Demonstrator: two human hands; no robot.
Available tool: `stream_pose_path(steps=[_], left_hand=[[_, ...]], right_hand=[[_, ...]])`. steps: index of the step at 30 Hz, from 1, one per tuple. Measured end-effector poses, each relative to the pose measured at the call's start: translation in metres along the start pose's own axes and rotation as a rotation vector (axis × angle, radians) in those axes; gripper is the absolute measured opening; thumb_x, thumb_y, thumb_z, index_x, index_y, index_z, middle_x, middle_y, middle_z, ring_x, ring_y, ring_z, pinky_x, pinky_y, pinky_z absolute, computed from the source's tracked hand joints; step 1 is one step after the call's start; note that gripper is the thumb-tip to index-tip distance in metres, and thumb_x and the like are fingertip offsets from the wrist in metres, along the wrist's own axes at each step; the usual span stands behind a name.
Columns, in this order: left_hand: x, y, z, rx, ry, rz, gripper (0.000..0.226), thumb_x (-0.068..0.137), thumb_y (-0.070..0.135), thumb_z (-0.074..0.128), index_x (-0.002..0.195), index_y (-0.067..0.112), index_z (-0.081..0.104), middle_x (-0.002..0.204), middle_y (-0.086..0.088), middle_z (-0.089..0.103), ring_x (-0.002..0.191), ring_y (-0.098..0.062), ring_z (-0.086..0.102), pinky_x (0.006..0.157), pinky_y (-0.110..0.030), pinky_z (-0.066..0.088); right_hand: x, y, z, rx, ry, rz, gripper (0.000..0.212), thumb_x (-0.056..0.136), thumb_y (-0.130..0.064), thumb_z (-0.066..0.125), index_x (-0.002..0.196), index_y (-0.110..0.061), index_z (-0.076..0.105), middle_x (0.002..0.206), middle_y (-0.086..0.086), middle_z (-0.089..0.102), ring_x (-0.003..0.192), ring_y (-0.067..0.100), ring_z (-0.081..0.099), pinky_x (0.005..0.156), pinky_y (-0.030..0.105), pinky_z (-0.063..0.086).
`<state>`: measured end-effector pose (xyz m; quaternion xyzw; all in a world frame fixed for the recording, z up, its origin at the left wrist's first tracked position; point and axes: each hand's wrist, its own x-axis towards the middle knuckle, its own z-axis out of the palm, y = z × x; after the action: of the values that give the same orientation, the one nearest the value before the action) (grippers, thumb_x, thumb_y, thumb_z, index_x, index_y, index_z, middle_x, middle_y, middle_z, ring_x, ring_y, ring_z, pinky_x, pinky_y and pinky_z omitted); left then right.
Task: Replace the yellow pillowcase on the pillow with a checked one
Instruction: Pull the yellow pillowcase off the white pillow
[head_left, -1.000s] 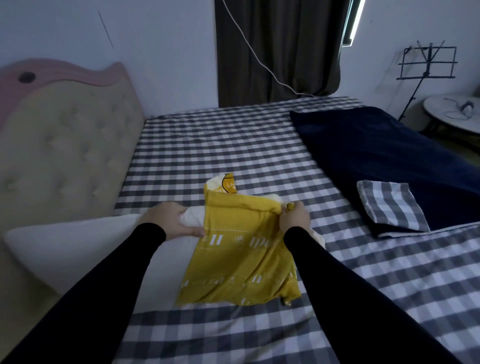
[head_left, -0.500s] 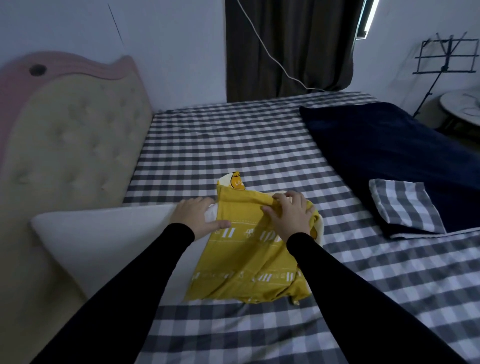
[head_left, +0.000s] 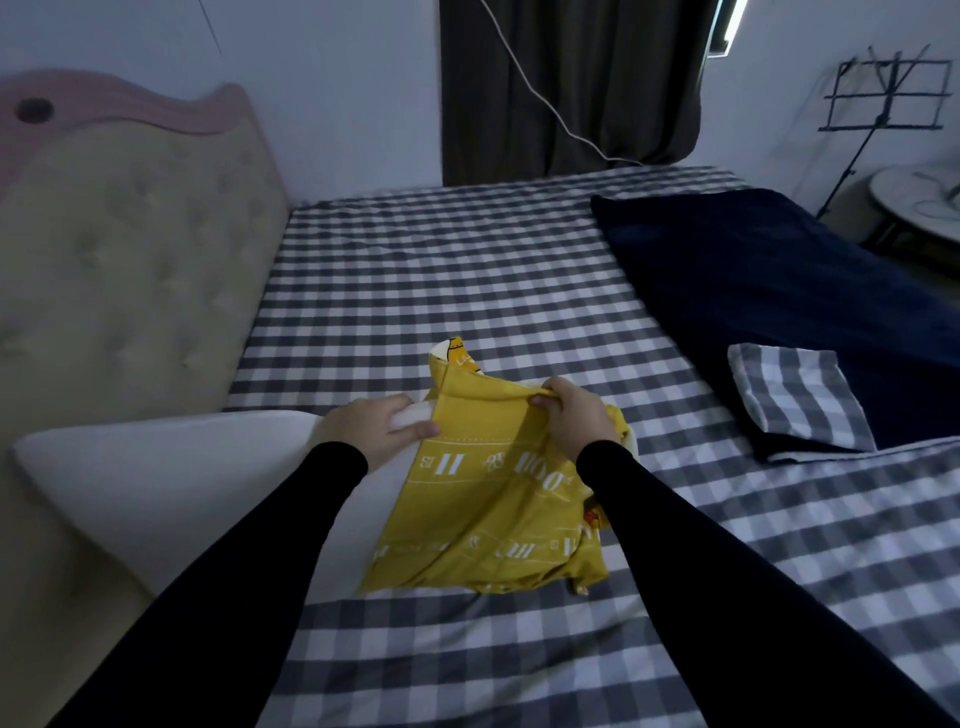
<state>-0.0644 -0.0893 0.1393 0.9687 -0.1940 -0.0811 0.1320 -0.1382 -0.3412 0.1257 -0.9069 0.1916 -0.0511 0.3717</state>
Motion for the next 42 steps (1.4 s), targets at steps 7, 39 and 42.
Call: stream_pose_path(steps=[7,39,42], left_hand=[[0.015,-0.012,-0.014,0.088,-0.058,-0.05,0.083,0.066,0.089,0.039,0.12,0.029,0.061,0.119,0.0,0.066,0.108,-0.023,0.059,0.078,-0.032,0.041],[0.023,0.042,0.012,-0.04,0.013,0.059,0.056,0.066,0.083,0.052,0.088,0.032,0.061,0.073,0.01,0.056,0.074,-0.012,0.055,0.062,-0.031,0.037],[0.021,0.041,0.008,-0.051,0.003,0.063,0.045,0.071,0.079,0.054,0.075,0.034,0.057,0.07,0.011,0.058,0.072,-0.011,0.056,0.064,-0.03,0.041]], right_hand=[[0.011,0.017,-0.016,0.09,0.03,0.199,0.019,0.096,-0.027,0.049,0.094,-0.012,0.061,0.081,0.003,0.057,0.082,0.024,0.056,0.069,0.031,0.04],[0.005,0.008,0.014,0.441,0.222,0.275,0.022,0.09,-0.026,0.063,0.099,-0.007,0.068,0.075,-0.005,0.058,0.076,0.013,0.053,0.071,0.025,0.038],[0.005,0.009,0.013,0.493,0.237,0.355,0.025,0.091,-0.027,0.062,0.103,-0.006,0.068,0.086,0.002,0.062,0.084,0.017,0.056,0.073,0.025,0.038]])
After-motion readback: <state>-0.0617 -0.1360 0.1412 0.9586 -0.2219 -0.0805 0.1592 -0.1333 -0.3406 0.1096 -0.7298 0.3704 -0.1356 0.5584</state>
